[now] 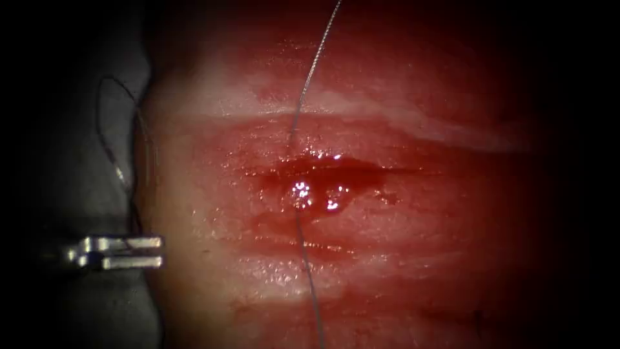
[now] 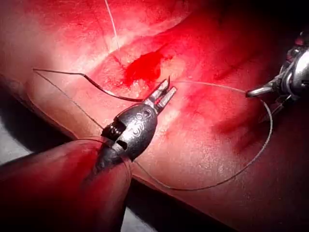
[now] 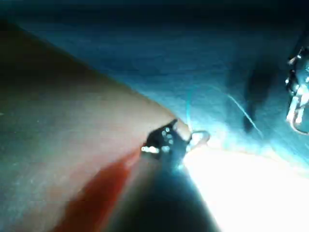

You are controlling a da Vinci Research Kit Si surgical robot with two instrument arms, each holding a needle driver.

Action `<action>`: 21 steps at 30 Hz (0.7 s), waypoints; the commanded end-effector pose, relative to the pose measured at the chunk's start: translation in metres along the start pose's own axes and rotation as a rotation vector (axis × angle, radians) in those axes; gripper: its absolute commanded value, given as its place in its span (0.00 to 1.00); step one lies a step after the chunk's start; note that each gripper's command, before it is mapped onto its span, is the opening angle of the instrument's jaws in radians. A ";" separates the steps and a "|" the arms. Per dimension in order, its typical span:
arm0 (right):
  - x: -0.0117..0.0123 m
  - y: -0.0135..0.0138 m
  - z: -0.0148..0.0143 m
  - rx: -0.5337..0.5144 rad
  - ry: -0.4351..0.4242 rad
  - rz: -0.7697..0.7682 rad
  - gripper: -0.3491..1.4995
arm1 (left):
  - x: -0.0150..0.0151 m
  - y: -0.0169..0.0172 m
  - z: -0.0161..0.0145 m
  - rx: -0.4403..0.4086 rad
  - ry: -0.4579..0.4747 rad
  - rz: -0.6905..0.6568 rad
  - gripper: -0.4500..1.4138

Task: Wound Closure

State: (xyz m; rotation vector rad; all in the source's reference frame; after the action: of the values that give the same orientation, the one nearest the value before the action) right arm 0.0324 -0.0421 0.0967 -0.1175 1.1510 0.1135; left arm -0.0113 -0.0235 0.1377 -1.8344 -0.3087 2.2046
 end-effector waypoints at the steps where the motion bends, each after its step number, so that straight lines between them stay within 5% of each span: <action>1: -0.0019 0.0001 0.0009 -0.003 -0.009 0.003 0.85 | -0.0008 0.0008 0.0006 -0.005 0.001 -0.004 0.00; 10: -0.0087 0.0056 0.0033 -0.005 -0.030 -0.033 0.84 | -0.0009 0.0008 0.0003 -0.007 0.002 -0.003 0.00; 21: -0.0140 0.0103 0.0080 -0.030 -0.001 -0.056 0.76 | -0.0011 0.0007 0.0004 -0.007 -0.001 -0.007 0.00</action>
State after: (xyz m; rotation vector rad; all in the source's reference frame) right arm 0.0320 -0.0306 0.1117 -0.1778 1.1461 0.0800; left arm -0.0111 -0.0235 0.1380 -1.8358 -0.3156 2.2059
